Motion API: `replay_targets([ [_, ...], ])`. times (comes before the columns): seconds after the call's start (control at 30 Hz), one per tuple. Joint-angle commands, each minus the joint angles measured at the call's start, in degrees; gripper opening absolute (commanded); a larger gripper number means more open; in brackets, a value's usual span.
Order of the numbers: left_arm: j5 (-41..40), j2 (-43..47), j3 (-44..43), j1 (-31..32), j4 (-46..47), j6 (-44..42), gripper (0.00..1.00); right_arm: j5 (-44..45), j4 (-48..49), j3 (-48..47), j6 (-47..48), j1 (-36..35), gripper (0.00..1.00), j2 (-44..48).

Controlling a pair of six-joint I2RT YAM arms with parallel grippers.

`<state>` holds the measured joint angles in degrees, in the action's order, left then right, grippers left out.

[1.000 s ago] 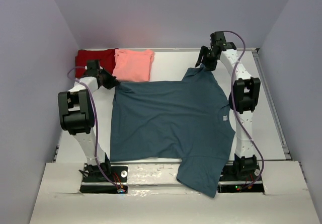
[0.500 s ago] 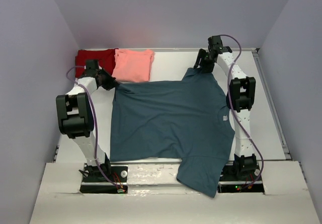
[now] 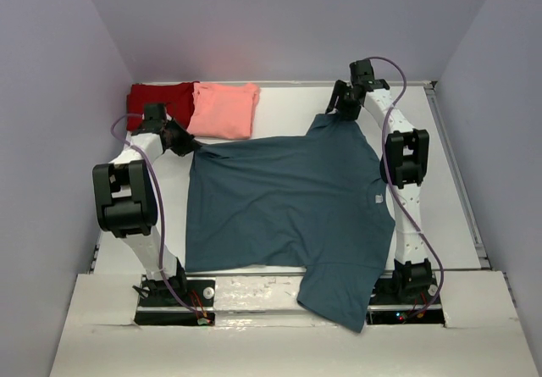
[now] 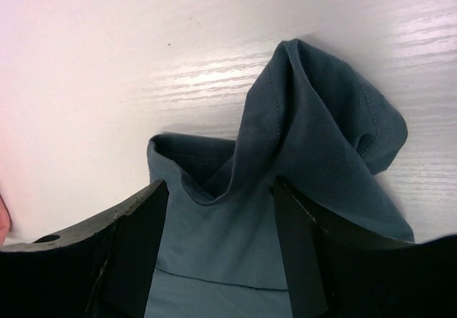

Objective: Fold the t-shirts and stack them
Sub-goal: Grap the side of the flattened tshirt furthest away from the robot with both arms

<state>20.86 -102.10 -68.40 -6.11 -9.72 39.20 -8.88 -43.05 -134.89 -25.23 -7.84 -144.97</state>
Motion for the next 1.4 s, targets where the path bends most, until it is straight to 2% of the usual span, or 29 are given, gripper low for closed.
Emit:
replay_targets([
  [0.0,1.72,3.75,1.51,-0.13,-0.83,-1.58,0.0,1.24,4.81,-1.16,0.45,0.37,0.66,-0.49],
  [0.5,4.45,8.85,7.84,-0.13,-1.79,-3.25,0.0,-4.12,15.62,-2.58,-6.05,0.37,0.66,-7.61],
  [0.8,3.48,11.75,9.6,-0.13,-3.91,-5.01,0.0,-0.61,19.84,-2.22,-7.46,0.89,0.67,-9.1],
  [1.1,4.01,11.84,10.48,-0.13,-3.47,-5.27,0.0,-2.45,23.53,-1.17,-12.98,1.95,0.69,-11.3],
  [1.2,4.01,11.84,10.75,-0.13,-3.56,-5.54,0.0,-2.36,29.92,1.55,-16.67,2.47,0.7,-11.04],
  [1.37,4.27,11.58,10.66,-0.13,-3.64,-5.89,0.0,-1.49,34.94,1.73,-19.24,3.0,0.72,-11.48],
])
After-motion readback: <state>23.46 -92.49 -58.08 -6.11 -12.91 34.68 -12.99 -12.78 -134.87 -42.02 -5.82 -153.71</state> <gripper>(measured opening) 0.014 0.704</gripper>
